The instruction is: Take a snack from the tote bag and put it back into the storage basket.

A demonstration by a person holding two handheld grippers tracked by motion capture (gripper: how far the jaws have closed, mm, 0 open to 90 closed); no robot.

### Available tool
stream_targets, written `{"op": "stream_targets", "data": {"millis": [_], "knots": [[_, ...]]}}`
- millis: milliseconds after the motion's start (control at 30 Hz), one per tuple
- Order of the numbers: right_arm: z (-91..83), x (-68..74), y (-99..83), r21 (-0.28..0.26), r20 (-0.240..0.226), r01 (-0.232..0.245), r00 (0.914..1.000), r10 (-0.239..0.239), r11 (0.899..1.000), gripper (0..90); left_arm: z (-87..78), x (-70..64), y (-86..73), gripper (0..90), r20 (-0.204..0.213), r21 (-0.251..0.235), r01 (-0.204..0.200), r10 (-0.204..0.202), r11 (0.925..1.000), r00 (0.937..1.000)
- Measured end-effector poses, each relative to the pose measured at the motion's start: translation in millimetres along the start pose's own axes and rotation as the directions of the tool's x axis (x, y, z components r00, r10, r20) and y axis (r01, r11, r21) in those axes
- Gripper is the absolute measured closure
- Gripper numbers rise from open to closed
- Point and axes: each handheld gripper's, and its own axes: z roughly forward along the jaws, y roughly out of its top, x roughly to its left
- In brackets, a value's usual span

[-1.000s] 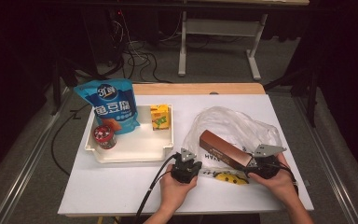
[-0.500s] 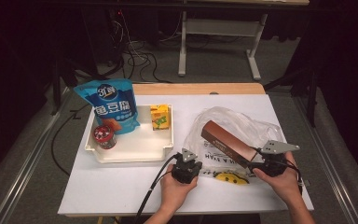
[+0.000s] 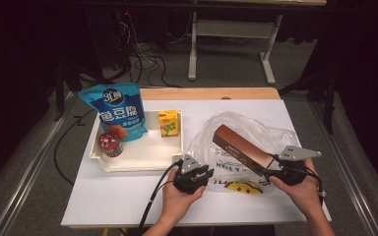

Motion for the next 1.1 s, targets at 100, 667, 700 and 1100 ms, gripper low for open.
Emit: {"op": "stream_targets", "data": {"millis": [100,667,700,1100], "knots": [[-3.8,-0.6,0.4,0.000,-0.002,-0.004,1.0000,0.004,1.000,44.9,-14.0,5.2,8.1,55.9,0.007,-0.037,-0.016,0.016,0.9992,0.9998],[-10.5,-1.7,0.3,-0.028,-0.032,-0.033,0.9990,0.032,0.999,44.6,-60.9,38.3,18.2,16.4,0.054,-0.041,-0.028,0.030,0.9987,0.9981],[-10.5,-1.6,0.1,-0.030,-0.040,-0.034,0.9986,0.033,0.999,44.6,-61.6,39.4,17.2,15.3,0.054,-0.040,-0.027,0.029,0.9988,0.9981],[-8.7,10.4,4.5,-0.021,-0.091,0.029,0.9953,-0.031,0.999,44.7,-64.3,51.1,13.9,1.0,0.127,-0.046,-0.034,0.040,0.9983,0.9911]]}}
